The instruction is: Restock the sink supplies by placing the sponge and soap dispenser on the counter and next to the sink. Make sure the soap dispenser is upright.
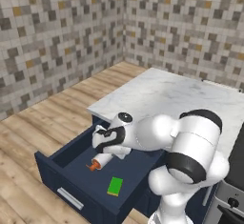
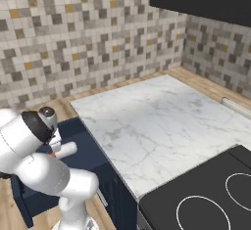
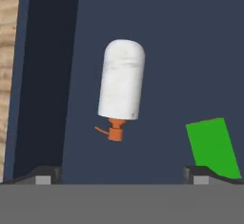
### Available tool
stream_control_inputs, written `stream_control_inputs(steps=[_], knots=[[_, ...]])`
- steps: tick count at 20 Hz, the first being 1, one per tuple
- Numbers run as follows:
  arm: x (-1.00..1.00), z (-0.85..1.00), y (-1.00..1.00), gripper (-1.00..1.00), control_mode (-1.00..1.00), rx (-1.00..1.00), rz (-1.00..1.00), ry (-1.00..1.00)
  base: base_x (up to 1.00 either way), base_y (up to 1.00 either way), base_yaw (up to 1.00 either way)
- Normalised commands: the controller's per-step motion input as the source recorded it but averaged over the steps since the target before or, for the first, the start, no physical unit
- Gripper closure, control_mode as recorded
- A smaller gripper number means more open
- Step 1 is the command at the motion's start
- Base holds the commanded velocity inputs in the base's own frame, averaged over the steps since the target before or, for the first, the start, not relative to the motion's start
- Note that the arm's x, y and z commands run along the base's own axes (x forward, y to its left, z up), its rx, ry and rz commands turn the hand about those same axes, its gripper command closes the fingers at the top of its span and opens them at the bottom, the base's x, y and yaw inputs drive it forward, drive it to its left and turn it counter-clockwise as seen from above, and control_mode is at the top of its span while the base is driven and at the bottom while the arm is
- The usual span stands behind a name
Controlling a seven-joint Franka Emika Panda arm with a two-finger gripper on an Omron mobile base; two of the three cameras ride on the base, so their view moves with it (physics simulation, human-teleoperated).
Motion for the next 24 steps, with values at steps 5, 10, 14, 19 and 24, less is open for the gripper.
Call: stream_control_inputs(steps=[5, 10, 14, 19, 24], knots=[[0.12, -0.37, -0.22, -1.00, -1.00, -0.07, 0.00, 0.00, 0.00, 0.00, 0.00], [0.02, -0.31, -0.06, -1.00, -1.00, -0.03, 0.00, 0.00, 0.00, 0.00, 0.00], [0.34, -0.18, 0.00, -1.00, -1.00, 0.00, -0.01, 0.02, 0.00, 0.00, 0.00], [0.47, -0.24, 0.00, -1.00, -1.00, 0.00, 0.00, 0.04, 0.00, 0.00, 0.00], [0.42, -0.37, 0.02, -1.00, -1.00, -0.01, 0.00, 0.08, 0.00, 0.00, 0.00]])
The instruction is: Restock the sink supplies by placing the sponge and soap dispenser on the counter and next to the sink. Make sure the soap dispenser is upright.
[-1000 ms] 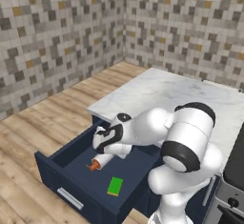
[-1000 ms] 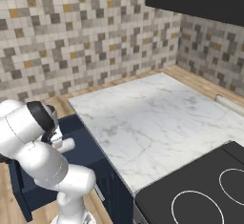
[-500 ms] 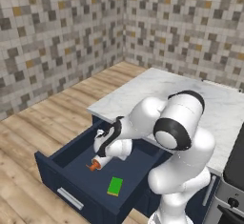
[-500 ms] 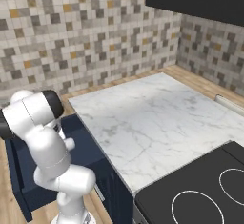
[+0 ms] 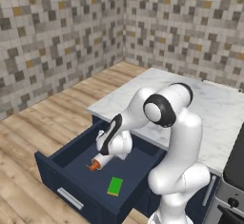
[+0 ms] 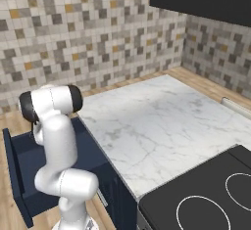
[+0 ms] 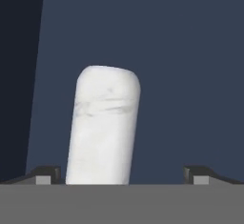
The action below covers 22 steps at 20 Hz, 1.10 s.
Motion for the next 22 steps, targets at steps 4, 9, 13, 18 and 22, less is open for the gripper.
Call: stream_control_inputs(steps=[4, 9, 13, 18, 22], knots=[[0.34, -0.39, 0.07, -1.00, -1.00, -0.02, 0.00, 0.10, 0.00, 0.00, 0.00], [0.35, -0.23, 0.15, -1.00, -1.00, -0.03, -0.02, 0.09, 0.00, 0.00, 0.00], [0.28, -0.04, 0.31, -1.00, -1.00, -0.02, -0.06, 0.04, 0.00, 0.00, 0.00], [0.17, -0.20, 0.29, -1.00, -1.00, -0.03, -0.04, 0.04, 0.00, 0.00, 0.00], [0.01, -0.44, 0.09, -1.00, -1.00, -0.01, 0.00, 0.01, 0.00, 0.00, 0.00]])
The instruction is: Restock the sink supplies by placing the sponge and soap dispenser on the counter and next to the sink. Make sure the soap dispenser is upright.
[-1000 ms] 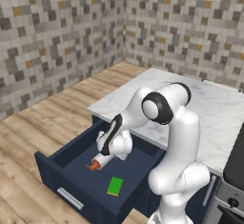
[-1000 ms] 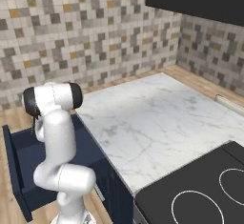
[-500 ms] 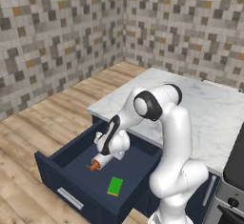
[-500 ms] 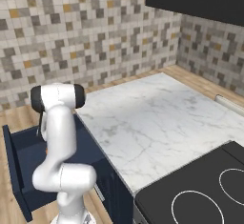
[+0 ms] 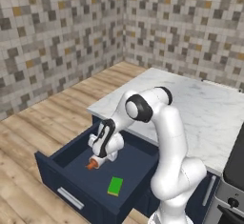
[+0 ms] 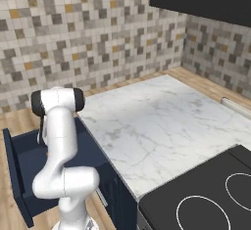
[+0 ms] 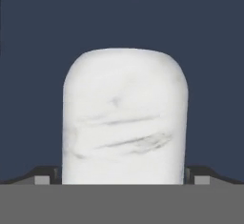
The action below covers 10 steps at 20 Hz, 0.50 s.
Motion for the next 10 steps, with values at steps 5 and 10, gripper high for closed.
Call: stream_control_inputs(steps=[5, 10], knots=[[-0.02, -0.72, 0.02, 1.00, -1.00, -0.01, 0.00, 0.01, 0.00, 0.00, 0.00], [-0.03, -0.63, 0.06, 1.00, -1.00, 0.00, 0.00, 0.02, 0.00, 0.00, 0.00]])
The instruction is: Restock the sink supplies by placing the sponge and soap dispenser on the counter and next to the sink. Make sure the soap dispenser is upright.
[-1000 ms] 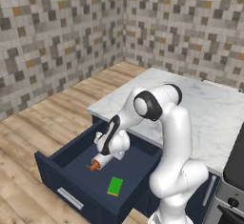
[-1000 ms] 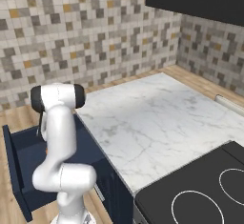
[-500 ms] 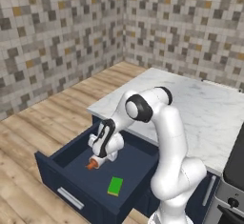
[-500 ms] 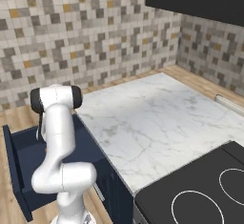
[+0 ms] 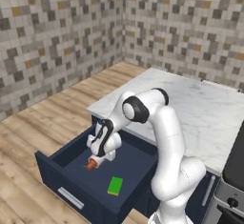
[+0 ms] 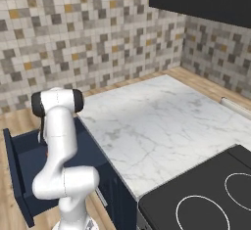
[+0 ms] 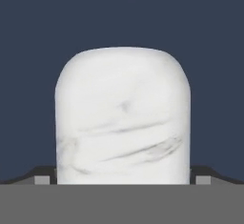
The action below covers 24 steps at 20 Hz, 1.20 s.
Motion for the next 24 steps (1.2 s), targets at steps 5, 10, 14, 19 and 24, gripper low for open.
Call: stream_control_inputs(steps=[5, 10, 14, 19, 24], knots=[[-0.07, 0.63, 0.05, 1.00, -1.00, 0.00, -0.08, -0.06, 0.00, 0.00, 0.00], [-0.02, 1.00, 0.00, 1.00, -1.00, 0.00, -0.23, -0.07, 0.00, 0.00, 0.00], [-0.13, 1.00, 0.00, 1.00, -1.00, 0.00, -0.27, -0.03, 0.00, 0.00, 0.00], [-0.54, 1.00, -0.23, 1.00, -1.00, 0.01, -0.19, -0.01, 0.00, 0.00, 0.00], [-0.75, 1.00, -0.46, 1.00, -1.00, 0.04, -0.12, 0.00, 0.00, 0.00, 0.00]])
